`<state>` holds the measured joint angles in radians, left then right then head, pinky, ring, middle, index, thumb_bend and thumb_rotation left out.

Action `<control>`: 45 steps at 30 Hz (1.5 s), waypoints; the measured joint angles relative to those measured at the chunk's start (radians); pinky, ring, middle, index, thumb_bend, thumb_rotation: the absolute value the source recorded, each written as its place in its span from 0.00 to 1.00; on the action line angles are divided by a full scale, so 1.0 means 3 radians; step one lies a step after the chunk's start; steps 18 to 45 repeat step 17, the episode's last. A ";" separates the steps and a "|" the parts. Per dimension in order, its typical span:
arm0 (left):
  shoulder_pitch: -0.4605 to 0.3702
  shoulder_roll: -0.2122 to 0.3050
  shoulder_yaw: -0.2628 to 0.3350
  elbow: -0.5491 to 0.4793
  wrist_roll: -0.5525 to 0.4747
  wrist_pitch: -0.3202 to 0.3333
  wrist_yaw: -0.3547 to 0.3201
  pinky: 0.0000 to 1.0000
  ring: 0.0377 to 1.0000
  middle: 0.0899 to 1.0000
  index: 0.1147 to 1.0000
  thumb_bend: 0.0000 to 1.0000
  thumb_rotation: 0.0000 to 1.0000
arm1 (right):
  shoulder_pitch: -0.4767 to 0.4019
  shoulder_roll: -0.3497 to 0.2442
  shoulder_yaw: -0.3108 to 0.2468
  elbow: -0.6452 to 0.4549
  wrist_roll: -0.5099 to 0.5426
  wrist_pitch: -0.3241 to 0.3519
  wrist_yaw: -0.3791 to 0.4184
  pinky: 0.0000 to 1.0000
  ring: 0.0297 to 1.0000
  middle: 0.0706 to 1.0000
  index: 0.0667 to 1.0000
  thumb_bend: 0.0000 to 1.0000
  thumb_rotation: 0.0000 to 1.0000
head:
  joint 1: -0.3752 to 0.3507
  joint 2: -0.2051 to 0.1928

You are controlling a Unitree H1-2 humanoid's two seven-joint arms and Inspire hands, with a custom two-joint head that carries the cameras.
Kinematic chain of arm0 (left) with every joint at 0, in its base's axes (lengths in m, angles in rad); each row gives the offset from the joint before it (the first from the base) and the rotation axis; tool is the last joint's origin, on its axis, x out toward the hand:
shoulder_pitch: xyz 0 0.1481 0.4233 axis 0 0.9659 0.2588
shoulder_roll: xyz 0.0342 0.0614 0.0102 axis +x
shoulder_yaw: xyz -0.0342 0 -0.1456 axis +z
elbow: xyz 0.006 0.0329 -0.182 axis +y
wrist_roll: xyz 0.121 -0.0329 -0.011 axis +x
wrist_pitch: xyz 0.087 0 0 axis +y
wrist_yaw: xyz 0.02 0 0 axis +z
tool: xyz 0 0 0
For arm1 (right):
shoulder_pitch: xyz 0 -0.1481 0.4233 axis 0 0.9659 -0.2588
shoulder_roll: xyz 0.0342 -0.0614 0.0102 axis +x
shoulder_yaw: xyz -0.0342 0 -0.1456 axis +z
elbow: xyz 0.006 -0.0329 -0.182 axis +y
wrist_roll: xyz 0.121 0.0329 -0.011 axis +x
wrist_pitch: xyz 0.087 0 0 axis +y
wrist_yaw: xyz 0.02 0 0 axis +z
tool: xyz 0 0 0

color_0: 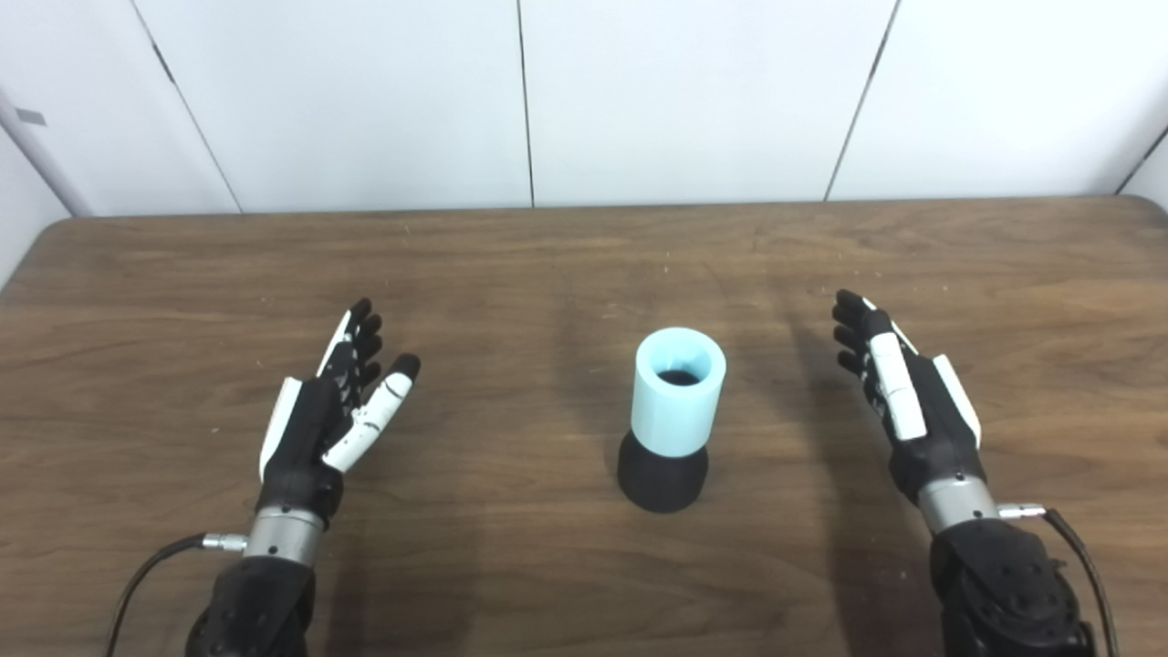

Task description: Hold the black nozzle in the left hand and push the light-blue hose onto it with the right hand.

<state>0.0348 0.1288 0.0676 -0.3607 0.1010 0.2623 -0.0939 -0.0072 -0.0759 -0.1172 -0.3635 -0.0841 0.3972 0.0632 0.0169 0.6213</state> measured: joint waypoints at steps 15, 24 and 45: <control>0.0018 0.0001 0.0024 0.0027 -0.0120 -0.0011 0.0013 0.99 0.99 0.98 1.00 0.35 0.67 | 0.0000 0.0000 -0.0021 0.0168 0.0218 -0.0247 -0.0089 0.93 0.93 0.91 0.91 0.41 1.00 | 0.0015 0.0020; 0.0017 -0.0002 0.0026 0.0062 -0.0120 -0.0017 0.0020 0.99 0.99 0.98 0.99 0.34 0.70 | -0.0001 -0.0002 -0.0028 0.0231 0.0249 -0.0311 -0.0098 0.92 0.93 0.91 0.91 0.42 1.00 | 0.0026 0.0025; 0.0017 -0.0002 0.0026 0.0062 -0.0120 -0.0017 0.0020 0.99 0.99 0.98 0.99 0.34 0.70 | -0.0001 -0.0002 -0.0028 0.0231 0.0249 -0.0311 -0.0098 0.92 0.93 0.91 0.91 0.42 1.00 | 0.0026 0.0025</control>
